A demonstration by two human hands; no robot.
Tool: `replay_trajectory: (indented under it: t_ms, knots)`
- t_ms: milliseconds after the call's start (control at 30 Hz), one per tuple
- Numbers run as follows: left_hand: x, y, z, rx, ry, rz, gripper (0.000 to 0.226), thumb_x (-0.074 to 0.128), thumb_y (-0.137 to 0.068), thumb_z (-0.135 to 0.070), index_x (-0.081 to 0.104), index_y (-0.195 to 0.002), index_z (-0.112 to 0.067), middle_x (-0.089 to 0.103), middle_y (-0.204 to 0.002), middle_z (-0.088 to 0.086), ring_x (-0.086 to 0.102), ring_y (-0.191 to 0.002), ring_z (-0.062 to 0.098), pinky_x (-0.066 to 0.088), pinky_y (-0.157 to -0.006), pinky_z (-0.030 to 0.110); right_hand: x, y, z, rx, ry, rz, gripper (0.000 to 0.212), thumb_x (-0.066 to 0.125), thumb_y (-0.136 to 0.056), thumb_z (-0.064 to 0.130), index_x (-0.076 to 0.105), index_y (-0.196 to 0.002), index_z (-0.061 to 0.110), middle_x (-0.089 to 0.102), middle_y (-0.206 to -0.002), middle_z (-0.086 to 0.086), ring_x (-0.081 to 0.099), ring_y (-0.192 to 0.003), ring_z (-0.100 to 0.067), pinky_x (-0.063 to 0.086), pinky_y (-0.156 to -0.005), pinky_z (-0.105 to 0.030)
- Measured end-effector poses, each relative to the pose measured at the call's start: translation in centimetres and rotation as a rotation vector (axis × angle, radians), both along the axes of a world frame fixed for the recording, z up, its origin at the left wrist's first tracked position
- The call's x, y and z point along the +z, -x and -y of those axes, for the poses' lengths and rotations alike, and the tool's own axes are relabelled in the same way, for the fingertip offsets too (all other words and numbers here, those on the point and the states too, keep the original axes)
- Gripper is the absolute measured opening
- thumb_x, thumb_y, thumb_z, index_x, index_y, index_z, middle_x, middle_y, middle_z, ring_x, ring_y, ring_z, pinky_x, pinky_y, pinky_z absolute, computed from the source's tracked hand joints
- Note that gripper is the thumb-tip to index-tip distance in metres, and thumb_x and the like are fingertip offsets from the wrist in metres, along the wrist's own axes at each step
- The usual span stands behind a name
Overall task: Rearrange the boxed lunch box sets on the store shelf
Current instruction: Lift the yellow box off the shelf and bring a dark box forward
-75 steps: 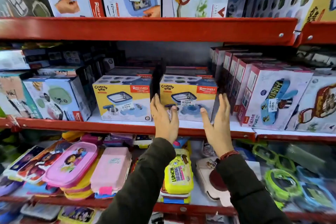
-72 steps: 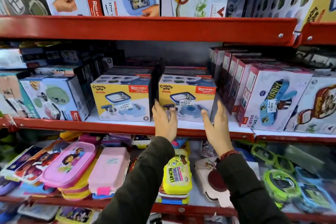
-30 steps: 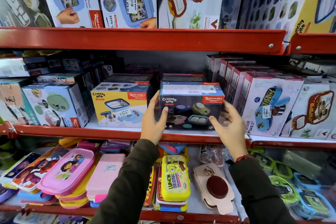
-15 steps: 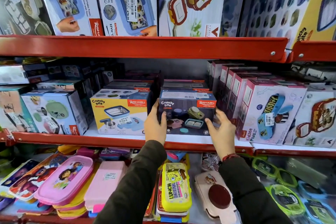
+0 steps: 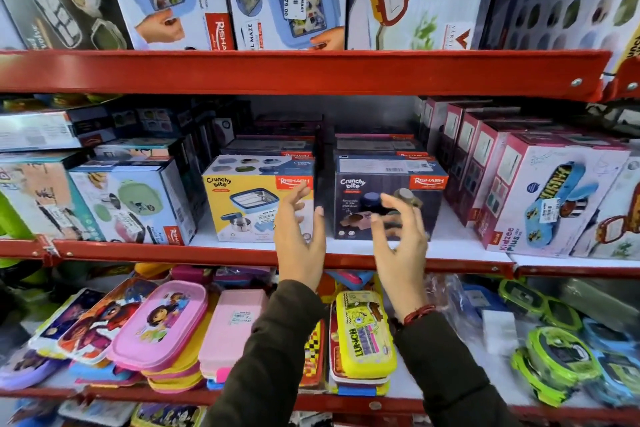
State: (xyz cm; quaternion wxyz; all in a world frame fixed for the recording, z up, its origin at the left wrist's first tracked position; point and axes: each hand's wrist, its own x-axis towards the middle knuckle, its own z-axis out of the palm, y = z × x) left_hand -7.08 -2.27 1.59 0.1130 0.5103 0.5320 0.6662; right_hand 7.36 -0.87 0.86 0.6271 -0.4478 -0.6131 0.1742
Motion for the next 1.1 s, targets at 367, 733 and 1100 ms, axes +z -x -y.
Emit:
replay_trajectory:
  t_ms: [367, 733, 1100]
  knots:
    - [-1.3, 10.5, 0.6, 0.204, 0.102, -0.035, 0.061, 0.047, -0.104, -0.014, 0.021, -0.159, -0.013, 0.026, -0.160, 0.015, 0.026, -0.150, 0.028, 0.017, -0.115, 0.025, -1.4, 9.0, -0.7, 0.121, 0.271, 0.126, 0.044, 0.047, -0.106, 0.025, 0.050, -0.148, 0.016, 0.063, -0.126, -0.002, 0.060, -0.118, -0.018, 0.049, -0.107, -0.042]
    - [-1.4, 14.8, 1.3, 0.118, 0.364, -0.092, 0.060, 0.045, -0.103, -0.026, 0.025, -0.159, -0.017, 0.044, -0.153, 0.016, 0.039, -0.141, 0.034, 0.029, -0.119, 0.042, -1.3, 10.0, 0.0, 0.114, 0.360, 0.189, 0.062, 0.066, -0.092, 0.040, 0.047, -0.149, 0.022, 0.061, -0.145, 0.001, 0.055, -0.135, -0.019, 0.045, -0.115, -0.043]
    - [1.1, 18.8, 4.6, -0.283, 0.246, -0.047, 0.099, 0.070, -0.075, -0.032, 0.020, -0.160, -0.029, 0.044, -0.143, -0.004, 0.054, -0.132, 0.019, 0.044, -0.116, 0.044, 1.1, 9.0, 1.5, 0.095, 0.081, 0.151, 0.083, 0.084, -0.077, 0.014, 0.047, -0.150, 0.028, 0.052, -0.145, 0.003, 0.054, -0.133, -0.015, 0.051, -0.110, -0.046]
